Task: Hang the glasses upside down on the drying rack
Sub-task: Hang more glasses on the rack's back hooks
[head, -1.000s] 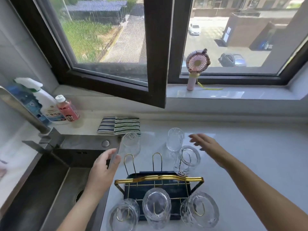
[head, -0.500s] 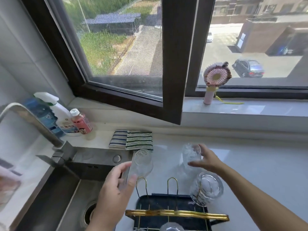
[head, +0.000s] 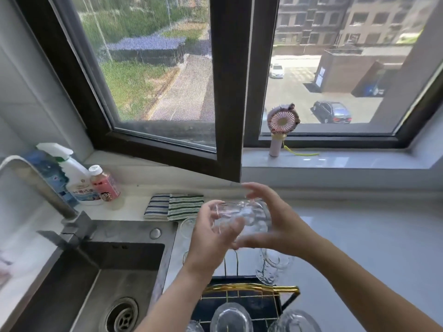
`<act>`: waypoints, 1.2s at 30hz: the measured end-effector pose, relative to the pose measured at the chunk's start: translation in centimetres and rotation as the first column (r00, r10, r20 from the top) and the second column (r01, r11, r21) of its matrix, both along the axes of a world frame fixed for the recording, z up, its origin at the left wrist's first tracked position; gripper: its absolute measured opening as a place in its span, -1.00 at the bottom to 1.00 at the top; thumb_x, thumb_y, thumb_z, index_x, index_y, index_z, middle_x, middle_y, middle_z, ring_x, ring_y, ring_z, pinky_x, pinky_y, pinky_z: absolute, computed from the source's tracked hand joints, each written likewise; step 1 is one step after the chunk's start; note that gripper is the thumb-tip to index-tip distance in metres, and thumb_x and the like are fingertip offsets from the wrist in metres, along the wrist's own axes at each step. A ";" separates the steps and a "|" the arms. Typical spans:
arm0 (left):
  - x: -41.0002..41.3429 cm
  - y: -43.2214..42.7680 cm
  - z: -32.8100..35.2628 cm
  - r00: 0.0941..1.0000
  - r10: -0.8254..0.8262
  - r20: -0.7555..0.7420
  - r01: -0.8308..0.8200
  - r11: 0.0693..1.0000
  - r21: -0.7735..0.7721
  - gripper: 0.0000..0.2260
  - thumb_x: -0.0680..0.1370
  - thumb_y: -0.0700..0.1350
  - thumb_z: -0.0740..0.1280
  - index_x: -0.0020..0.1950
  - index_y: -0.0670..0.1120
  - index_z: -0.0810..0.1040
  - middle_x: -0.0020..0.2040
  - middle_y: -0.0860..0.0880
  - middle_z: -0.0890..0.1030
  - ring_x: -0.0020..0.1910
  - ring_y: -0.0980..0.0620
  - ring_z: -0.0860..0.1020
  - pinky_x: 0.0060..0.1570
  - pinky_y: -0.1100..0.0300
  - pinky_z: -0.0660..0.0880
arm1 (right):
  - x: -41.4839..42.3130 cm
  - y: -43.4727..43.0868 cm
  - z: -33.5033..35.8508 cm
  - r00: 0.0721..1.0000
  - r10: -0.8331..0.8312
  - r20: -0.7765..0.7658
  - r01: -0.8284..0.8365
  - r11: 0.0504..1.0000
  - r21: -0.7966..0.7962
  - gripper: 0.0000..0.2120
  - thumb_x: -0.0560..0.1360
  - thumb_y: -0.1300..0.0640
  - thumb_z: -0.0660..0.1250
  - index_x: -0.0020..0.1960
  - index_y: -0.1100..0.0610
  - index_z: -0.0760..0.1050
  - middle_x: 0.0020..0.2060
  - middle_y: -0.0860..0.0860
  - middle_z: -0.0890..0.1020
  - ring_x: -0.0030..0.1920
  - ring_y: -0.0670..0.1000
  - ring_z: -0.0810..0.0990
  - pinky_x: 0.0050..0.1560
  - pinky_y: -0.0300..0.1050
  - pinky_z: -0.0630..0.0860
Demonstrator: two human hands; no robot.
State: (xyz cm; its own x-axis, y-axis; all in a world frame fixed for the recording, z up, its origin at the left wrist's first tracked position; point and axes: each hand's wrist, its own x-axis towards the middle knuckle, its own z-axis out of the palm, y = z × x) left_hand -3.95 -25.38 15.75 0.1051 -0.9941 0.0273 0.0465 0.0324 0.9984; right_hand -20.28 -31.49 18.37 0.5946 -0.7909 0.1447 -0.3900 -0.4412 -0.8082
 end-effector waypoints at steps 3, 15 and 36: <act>0.1 0.7 -0.2 0.979 -0.055 -0.199 0.059 0.998 0.015 -0.28 0.14 0.30 0.52 0.18 0.03 0.41 0.03 -0.02 0.67 -0.05 -0.03 0.66 -0.30 0.22 0.61 | -0.3 0.3 -0.5 0.954 -0.089 0.286 -0.032 0.918 0.395 -0.28 0.18 -0.12 0.55 0.26 -0.06 0.37 0.06 0.06 0.61 0.00 0.06 0.65 -0.04 0.03 0.62; 6.2 2.5 -4.7 0.942 0.280 0.183 -0.307 0.941 0.139 -0.34 0.40 0.20 0.24 0.41 -0.10 0.22 0.25 0.00 0.42 0.14 0.11 0.43 -0.03 0.33 0.36 | 2.7 -1.8 -2.7 0.947 -0.029 -0.320 0.041 0.999 0.030 -0.32 0.24 -0.15 0.51 0.31 -0.12 0.38 0.27 -0.04 0.51 0.17 -0.02 0.47 0.05 -0.14 0.40; 9.6 -0.2 -12.2 0.916 0.279 0.288 -0.378 0.841 0.388 -0.63 0.58 0.07 0.18 0.07 -0.25 0.49 -0.01 -0.31 0.55 0.08 -0.28 0.52 0.06 -0.08 0.46 | 5.6 -3.2 -7.7 0.764 0.319 -0.561 -0.114 0.923 0.369 -0.13 0.27 -0.18 0.50 0.44 -0.02 0.16 0.44 0.01 0.31 0.35 0.09 0.36 0.29 -0.02 0.32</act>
State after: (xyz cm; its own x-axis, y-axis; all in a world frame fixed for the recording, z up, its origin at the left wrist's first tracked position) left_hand 5.60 -25.53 3.52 0.4681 -0.8192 -0.3315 -0.1030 -0.4231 0.9002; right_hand -14.73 -34.72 10.68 0.6363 -0.5716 -0.5180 -0.7611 -0.3556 -0.5425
